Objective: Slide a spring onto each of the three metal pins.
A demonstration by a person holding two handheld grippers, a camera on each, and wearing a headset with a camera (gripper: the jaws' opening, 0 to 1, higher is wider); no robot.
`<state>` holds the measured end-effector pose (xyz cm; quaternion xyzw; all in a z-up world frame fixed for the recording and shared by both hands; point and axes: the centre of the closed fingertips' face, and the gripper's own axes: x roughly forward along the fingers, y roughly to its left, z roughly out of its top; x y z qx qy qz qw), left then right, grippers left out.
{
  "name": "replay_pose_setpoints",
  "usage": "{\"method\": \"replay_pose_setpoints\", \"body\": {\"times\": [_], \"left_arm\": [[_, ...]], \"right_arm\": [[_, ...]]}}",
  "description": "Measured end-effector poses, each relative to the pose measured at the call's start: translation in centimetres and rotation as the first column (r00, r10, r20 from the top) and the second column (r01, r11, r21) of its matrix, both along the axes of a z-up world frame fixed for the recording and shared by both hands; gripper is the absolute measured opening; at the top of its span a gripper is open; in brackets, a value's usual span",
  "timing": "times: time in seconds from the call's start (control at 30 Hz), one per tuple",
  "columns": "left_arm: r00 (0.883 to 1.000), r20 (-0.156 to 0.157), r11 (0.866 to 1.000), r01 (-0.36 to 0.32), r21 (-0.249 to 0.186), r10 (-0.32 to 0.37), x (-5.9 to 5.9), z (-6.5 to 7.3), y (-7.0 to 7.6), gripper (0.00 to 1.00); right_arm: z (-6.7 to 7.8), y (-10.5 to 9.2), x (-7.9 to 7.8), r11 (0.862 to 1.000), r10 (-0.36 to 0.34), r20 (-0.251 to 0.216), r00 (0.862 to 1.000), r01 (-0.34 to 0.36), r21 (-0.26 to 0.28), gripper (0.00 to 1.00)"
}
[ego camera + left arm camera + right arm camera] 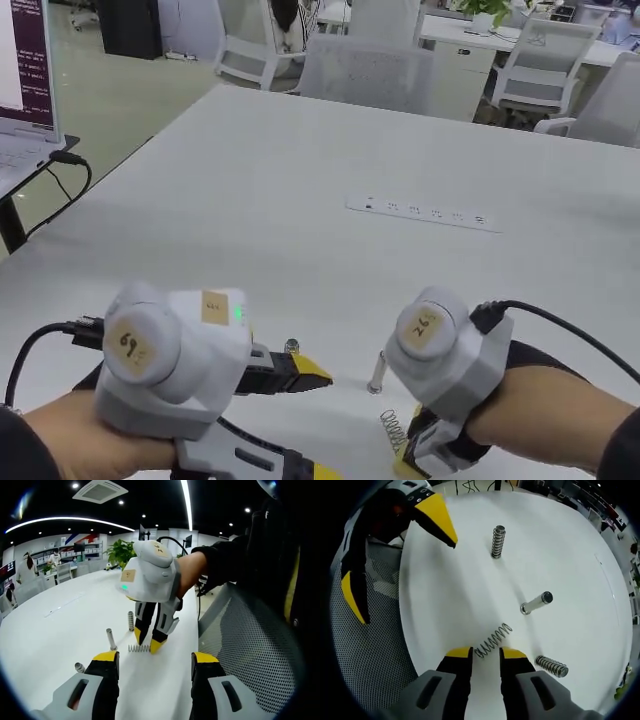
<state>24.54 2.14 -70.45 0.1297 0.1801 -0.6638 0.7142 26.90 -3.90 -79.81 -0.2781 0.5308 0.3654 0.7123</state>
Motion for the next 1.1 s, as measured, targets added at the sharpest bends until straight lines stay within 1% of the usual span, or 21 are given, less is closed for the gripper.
{"method": "replay_pose_setpoints", "body": {"times": [0.07, 0.13, 0.37, 0.4, 0.47, 0.53, 0.6, 0.63, 0.7, 0.77, 0.9, 0.97, 1.1], "left_arm": [[1.0, 0.0, 1.0, 0.001, 0.001, -0.001, 0.0, 0.0, 0.0, 0.53], [1.0, 0.0, 1.0, 0.002, 0.002, -0.002, 0.0, 0.0, 0.0, 0.53], [1.0, 0.0, 1.0, -0.001, 0.002, 0.001, 0.0, 0.0, 0.1, 0.53], [1.0, 0.0, 1.0, -0.002, 0.001, 0.002, 0.0, 0.0, 0.1, 0.53], [1.0, 0.0, 1.0, -0.002, 0.002, 0.002, 0.0, 0.0, 0.1, 0.53], [1.0, 0.0, 1.0, -0.003, 0.001, 0.003, 0.0, 0.0, 0.1, 0.53], [1.0, -0.001, 1.0, -0.003, 0.002, 0.003, 0.0, 0.0, 0.1, 0.53], [1.0, -0.001, 1.0, -0.004, 0.002, 0.004, 0.0, 0.0, 0.1, 0.53], [1.0, -0.001, 1.0, -0.004, 0.003, 0.004, 0.1, 0.0, 0.1, 0.53], [1.0, -0.001, 1.0, -0.003, 0.004, 0.003, 0.0, -0.1, 0.1, 0.53], [1.0, -0.001, 1.0, -0.001, 0.005, 0.001, 0.0, -0.1, 0.1, 0.53], [1.0, -0.001, 1.0, -0.001, 0.005, 0.001, 0.0, -0.1, 0.1, 0.53], [1.0, 0.0, 1.0, -0.003, 0.005, 0.003, 0.0, -0.1, 0.1, 0.53]], "right_arm": [[0.2, 0.5, 0.2, 0.999, -0.028, 0.005, 1.0, 0.028, 0.034, 0.22], [0.3, 0.8, 0.4, 0.998, -0.043, 0.01, 0.999, 0.043, 0.049, 0.24], [-0.1, 1.5, 0.8, 0.998, -0.049, 0.007, 0.999, 0.049, 0.05, 0.23], [-0.1, 1.7, 1.0, 0.998, -0.03, 0.018, 0.999, 0.029, 0.049, 0.22], [-0.1, 1.8, 1.0, 0.999, -0.01, 0.022, 1.0, 0.009, 0.041, 0.19], [-0.2, 2.1, 0.9, 0.998, 0.047, 0.024, 0.999, -0.048, 0.031, 0.18], [-0.3, 2.1, 0.9, 0.998, 0.064, 0.029, 0.998, -0.065, 0.018, 0.15], [-0.2, 2.2, 0.9, 0.992, 0.127, 0.041, 0.991, -0.127, 0.006, 0.15], [-0.3, 2.0, 0.7, 0.986, 0.166, 0.037, 0.985, -0.166, -0.015, 0.1], [-0.3, 1.9, 0.8, 0.982, 0.189, 0.047, 0.981, -0.188, -0.023, 0.08], [-0.2, 1.9, 0.8, 0.989, 0.147, 0.034, 0.989, -0.147, -0.007, 0.09], [-0.3, 1.9, 0.7, 0.99, 0.139, 0.03, 0.99, -0.139, -0.006, 0.11], [-0.3, 1.8, 0.6, 0.992, 0.125, 0.029, 0.992, -0.125, -0.005, 0.13]]}}
